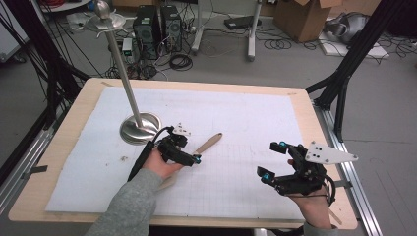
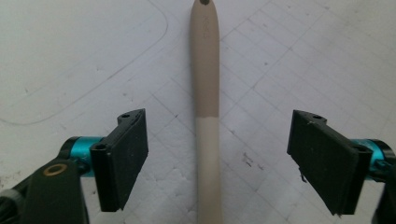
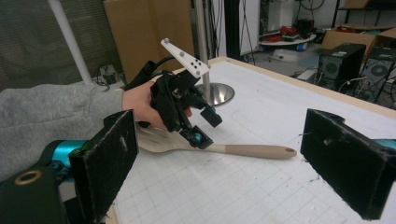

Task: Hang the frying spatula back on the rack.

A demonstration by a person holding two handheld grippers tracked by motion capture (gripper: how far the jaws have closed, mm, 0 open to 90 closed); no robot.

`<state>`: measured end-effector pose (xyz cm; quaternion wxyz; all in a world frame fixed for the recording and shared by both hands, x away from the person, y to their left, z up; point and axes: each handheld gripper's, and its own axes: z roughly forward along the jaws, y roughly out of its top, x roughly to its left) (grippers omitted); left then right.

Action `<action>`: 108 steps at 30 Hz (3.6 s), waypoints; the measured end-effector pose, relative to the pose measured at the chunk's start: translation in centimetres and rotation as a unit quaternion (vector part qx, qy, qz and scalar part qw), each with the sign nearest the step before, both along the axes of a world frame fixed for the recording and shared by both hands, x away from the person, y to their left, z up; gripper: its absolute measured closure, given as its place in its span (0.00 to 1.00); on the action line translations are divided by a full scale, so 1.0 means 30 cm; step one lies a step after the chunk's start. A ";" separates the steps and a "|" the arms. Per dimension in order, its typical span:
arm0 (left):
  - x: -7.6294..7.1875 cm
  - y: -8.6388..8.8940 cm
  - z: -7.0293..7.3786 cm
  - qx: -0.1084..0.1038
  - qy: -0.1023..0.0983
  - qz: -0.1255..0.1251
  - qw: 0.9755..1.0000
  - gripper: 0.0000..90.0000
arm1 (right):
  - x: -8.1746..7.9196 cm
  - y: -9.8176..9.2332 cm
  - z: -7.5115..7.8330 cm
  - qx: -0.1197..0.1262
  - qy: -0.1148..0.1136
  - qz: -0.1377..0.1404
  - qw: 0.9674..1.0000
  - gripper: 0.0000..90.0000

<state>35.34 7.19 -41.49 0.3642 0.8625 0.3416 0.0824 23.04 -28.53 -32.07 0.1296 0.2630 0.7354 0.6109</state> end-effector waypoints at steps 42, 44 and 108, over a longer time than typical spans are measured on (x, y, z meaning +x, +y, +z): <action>-0.027 -0.021 -0.036 0.081 0.015 -0.002 0.997 0.72 | -0.007 -0.007 0.000 -0.002 0.001 -0.001 1.000 0.11; -0.030 -0.021 -0.035 0.083 0.014 -0.002 0.996 0.72 | -0.007 -0.007 -0.001 -0.002 -0.001 -0.001 1.000 0.11; -0.130 0.244 0.103 -0.024 -0.028 0.018 0.999 0.87 | 0.003 0.018 -0.012 -0.016 0.005 0.002 1.000 0.11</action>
